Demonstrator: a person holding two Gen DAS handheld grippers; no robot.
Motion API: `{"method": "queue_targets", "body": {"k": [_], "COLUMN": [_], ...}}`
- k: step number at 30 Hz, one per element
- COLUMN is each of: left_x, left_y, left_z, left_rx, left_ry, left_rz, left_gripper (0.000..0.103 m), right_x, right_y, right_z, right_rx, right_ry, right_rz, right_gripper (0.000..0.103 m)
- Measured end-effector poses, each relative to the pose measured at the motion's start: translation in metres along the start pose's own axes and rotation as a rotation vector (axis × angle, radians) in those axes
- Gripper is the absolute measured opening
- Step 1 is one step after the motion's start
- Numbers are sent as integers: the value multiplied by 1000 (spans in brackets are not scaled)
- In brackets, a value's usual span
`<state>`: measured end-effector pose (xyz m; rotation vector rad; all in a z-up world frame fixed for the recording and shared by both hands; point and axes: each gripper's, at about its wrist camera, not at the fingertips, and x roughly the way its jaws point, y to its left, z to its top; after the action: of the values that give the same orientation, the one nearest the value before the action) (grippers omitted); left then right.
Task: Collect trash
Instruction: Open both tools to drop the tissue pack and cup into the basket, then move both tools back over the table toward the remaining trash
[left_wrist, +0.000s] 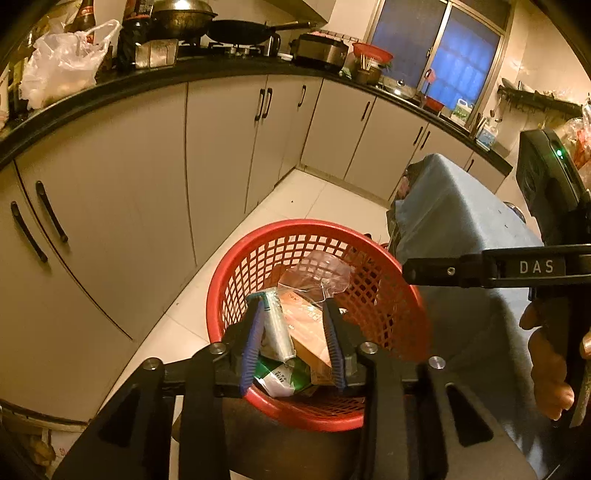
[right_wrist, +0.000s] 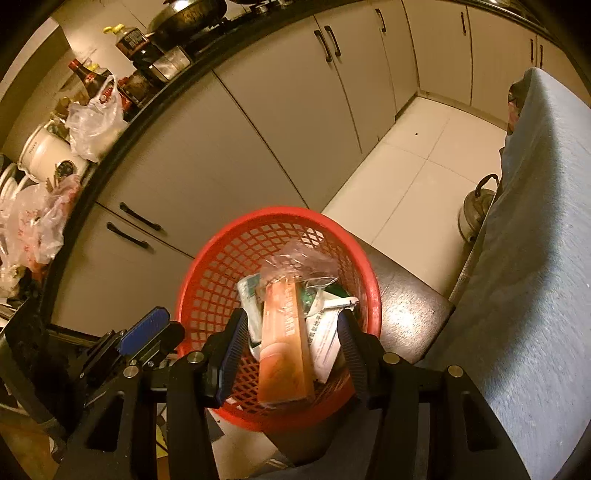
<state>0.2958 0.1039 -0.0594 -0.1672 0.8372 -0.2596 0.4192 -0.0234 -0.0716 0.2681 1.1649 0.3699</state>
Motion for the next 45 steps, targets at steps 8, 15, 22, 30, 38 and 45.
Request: {"method": "queue_targets", "body": {"k": [8, 15, 22, 30, 38, 45], "left_x": [-16, -34, -52, -74, -93, -94], "left_y": [-5, -16, -41, -94, -160, -225], "left_z": [-2, -8, -12, -20, -26, -35], "left_rx": [-4, 7, 42, 124, 201, 302], "left_ry": [-15, -35, -49, -56, -49, -25], "left_rz": [3, 2, 1, -27, -102, -167], "left_gripper": [34, 37, 38, 41, 45, 45], "right_x": [-22, -50, -85, -136, -194, -263], "right_y": [-1, -16, -42, -60, -101, -166], "right_z": [-15, -33, -55, -88, -129, -173], "right_rx": [11, 48, 99, 109, 134, 163], "right_ry": [-29, -61, -106, -182, -269, -367], "right_rz": [29, 29, 48, 85, 57, -125], "right_gripper": [55, 55, 55, 55, 55, 55]}}
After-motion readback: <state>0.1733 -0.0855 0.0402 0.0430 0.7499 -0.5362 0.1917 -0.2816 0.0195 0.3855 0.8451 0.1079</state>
